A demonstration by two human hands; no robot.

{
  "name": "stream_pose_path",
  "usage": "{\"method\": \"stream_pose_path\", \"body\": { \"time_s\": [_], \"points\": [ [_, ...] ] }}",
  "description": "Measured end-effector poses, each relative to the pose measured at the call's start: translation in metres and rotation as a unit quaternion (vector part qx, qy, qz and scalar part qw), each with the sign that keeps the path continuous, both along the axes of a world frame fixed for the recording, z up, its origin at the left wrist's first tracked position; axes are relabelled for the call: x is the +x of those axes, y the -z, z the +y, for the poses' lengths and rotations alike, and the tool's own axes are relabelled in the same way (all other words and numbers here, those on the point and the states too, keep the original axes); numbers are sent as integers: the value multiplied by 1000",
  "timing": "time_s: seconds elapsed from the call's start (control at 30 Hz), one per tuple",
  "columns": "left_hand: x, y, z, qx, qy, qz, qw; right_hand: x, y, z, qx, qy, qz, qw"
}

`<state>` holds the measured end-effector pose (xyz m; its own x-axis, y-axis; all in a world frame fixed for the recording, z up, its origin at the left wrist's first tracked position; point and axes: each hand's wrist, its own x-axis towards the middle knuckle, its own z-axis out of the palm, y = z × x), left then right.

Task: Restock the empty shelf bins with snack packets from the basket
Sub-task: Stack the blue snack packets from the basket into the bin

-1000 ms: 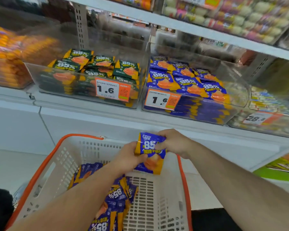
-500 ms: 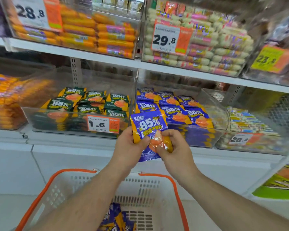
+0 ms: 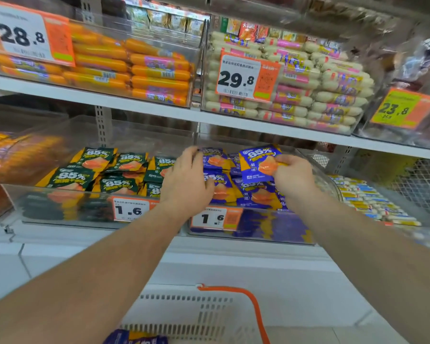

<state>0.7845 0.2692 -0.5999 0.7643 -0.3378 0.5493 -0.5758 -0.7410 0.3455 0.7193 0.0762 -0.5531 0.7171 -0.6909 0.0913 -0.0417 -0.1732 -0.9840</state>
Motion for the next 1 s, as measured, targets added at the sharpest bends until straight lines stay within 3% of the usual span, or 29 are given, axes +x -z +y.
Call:
{"method": "stream_pose_path", "body": {
  "time_s": [0.1, 0.2, 0.27, 0.37, 0.53, 0.73, 1.0],
  "points": [
    [7, 10, -4, 15, -7, 64, 998, 36, -5, -17, -40, 33, 0, 999],
    [10, 15, -6, 5, -13, 37, 999, 64, -6, -24, -45, 1, 52, 998],
    [11, 16, -6, 2, -14, 28, 1000, 80, -6, -26, -134, -17, 152, 979],
    [10, 17, -7, 3, -16, 28, 999, 100, 6, -30, -151, -35, 164, 974],
    [11, 18, -7, 2, -25, 23, 999, 108, 14, -32, -333, -34, 326, 884],
    [7, 18, -8, -6, -24, 15, 1000, 115, 21, -34, -400, -52, 368, 838],
    [6, 16, -7, -3, -21, 17, 1000, 114, 19, -33, -406, -49, 356, 840]
  ]
}}
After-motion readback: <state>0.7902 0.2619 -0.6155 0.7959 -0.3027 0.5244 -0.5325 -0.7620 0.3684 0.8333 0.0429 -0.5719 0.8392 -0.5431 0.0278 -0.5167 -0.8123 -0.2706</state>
